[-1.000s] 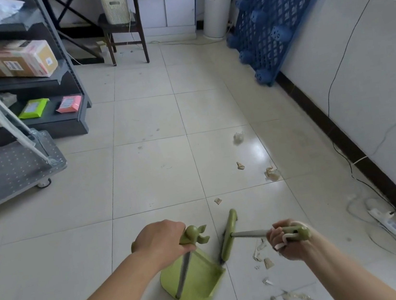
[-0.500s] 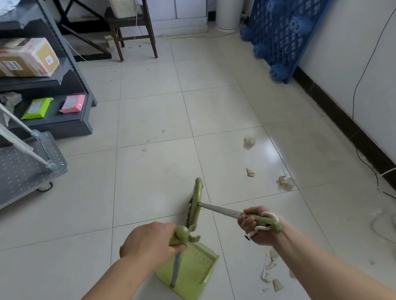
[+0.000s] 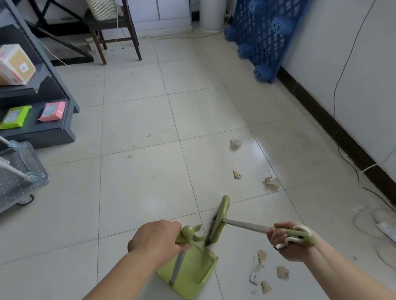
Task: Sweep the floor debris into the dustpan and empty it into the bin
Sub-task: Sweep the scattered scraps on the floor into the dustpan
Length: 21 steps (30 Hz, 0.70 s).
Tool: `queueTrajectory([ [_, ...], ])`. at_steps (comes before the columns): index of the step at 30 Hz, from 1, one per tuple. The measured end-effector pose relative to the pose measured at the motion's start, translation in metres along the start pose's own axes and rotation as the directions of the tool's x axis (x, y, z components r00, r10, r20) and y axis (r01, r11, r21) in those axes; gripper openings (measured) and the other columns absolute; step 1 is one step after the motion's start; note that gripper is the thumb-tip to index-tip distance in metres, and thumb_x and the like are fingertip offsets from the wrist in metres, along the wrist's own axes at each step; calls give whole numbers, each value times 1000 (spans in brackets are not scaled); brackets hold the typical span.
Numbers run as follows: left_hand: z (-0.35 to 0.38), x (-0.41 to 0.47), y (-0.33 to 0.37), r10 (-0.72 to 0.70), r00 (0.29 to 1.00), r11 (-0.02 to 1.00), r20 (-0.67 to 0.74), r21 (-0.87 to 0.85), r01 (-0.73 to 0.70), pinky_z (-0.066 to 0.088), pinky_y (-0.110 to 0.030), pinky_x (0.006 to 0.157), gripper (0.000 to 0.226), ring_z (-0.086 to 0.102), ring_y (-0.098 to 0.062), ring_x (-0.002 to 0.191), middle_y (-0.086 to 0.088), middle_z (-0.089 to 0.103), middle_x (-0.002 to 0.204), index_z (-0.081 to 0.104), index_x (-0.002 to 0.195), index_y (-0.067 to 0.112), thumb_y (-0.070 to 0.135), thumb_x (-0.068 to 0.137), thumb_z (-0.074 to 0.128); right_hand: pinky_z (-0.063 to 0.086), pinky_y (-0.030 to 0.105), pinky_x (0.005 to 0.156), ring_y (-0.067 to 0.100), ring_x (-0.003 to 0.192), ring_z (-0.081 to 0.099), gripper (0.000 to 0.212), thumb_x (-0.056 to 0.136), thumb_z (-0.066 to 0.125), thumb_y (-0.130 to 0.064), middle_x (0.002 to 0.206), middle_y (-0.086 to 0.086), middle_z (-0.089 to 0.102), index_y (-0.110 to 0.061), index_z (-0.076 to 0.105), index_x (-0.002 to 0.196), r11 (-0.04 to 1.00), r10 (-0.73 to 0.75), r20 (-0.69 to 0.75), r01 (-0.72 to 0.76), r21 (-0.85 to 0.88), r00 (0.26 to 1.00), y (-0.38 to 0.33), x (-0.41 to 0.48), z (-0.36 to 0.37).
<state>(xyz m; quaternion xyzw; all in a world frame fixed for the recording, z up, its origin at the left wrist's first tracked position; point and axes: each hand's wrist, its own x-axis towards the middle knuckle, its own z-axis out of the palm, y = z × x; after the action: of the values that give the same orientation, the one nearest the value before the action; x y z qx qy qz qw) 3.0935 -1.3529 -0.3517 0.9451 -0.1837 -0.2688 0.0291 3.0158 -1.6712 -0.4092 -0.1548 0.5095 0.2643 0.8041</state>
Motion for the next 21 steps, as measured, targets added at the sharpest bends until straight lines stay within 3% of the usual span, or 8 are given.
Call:
queueTrajectory([
  [4,-8,4,15,37,999,999,3,-5,-37,40,-29,59,34,53,-19,79,9,54,83,51,85,27,61,85,55,30,10,26,14,21,40,46,93,31,-21,37,8,42,2,50,58,998,-23,-39,26,60,999,1,-16,-16],
  [10,-21,10,31,89,996,996,5,-11,-89,37,-28,55,31,54,-17,78,9,56,84,54,86,27,58,85,57,31,23,21,16,21,40,29,75,39,-13,37,8,42,5,51,57,998,-17,-101,23,57,995,5,-44,-44],
  [16,-33,28,39,142,990,990,24,-19,-142,35,-28,52,31,55,-17,78,10,56,83,56,85,26,57,84,58,29,21,20,16,20,39,28,74,39,-13,36,7,40,6,51,58,998,-46,-189,53,32,981,7,-59,-62],
  [21,-48,50,37,202,979,979,40,8,-202,36,-29,54,32,56,-18,80,9,56,85,54,85,25,56,85,57,29,15,20,16,17,37,8,71,38,-9,33,8,39,-2,42,71,993,-100,-225,112,39,969,9,-61,-38],
])
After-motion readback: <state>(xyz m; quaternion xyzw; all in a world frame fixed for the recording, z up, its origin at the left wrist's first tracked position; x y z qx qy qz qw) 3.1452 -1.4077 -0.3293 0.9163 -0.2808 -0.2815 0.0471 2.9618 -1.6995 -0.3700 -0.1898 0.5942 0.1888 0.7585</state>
